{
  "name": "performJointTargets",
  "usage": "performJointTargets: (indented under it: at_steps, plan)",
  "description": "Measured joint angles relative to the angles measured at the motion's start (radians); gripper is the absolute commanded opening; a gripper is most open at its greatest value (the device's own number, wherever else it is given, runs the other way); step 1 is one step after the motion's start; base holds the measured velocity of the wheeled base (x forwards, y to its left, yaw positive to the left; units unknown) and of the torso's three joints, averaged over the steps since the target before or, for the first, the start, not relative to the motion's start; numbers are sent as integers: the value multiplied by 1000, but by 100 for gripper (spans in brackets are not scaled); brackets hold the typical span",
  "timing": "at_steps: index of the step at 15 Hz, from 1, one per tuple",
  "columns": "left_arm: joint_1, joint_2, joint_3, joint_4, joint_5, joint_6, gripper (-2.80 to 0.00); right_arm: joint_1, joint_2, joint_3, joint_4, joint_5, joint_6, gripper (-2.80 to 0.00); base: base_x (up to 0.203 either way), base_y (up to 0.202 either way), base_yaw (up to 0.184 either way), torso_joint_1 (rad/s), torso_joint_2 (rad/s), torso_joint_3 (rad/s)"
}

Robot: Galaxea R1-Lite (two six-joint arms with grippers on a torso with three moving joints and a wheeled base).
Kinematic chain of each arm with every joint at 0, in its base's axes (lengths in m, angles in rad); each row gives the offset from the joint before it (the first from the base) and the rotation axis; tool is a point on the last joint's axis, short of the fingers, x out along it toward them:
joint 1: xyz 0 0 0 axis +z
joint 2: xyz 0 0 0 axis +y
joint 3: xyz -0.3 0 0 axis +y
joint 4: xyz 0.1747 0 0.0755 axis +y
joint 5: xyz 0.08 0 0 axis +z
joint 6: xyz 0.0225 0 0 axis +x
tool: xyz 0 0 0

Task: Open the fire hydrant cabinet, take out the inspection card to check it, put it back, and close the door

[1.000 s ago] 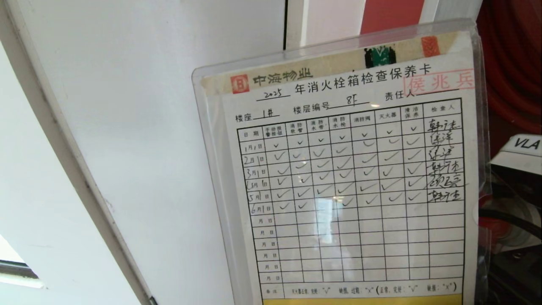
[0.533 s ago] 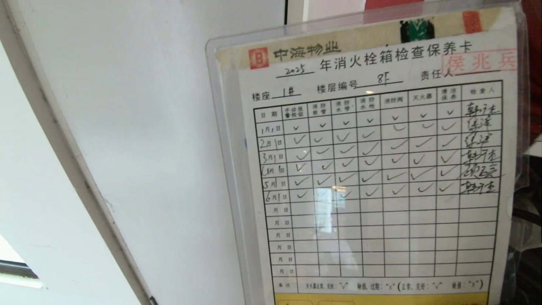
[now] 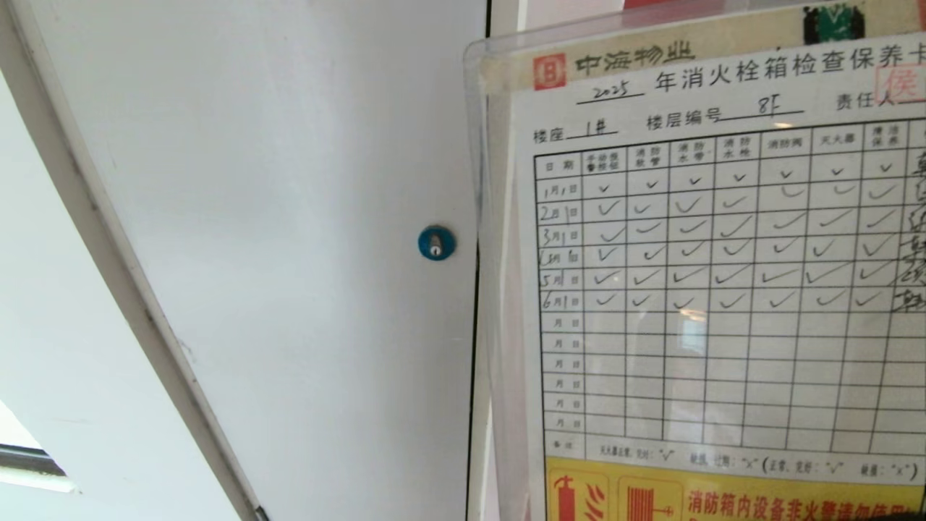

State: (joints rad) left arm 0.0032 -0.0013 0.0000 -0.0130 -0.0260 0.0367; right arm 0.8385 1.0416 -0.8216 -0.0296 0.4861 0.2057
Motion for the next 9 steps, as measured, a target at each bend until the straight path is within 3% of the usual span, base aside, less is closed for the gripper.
performJointTargets:
  at_steps: [4,9]
  plan:
    - [0,0,0,0,0,0,-280,0,-73,-8,111,-114,0,-280,0,0,0,0,0,0]
    - [0,0,0,0,0,0,-280,-1,-185,-69,297,-314,-3,-280,0,0,0,0,0,0]
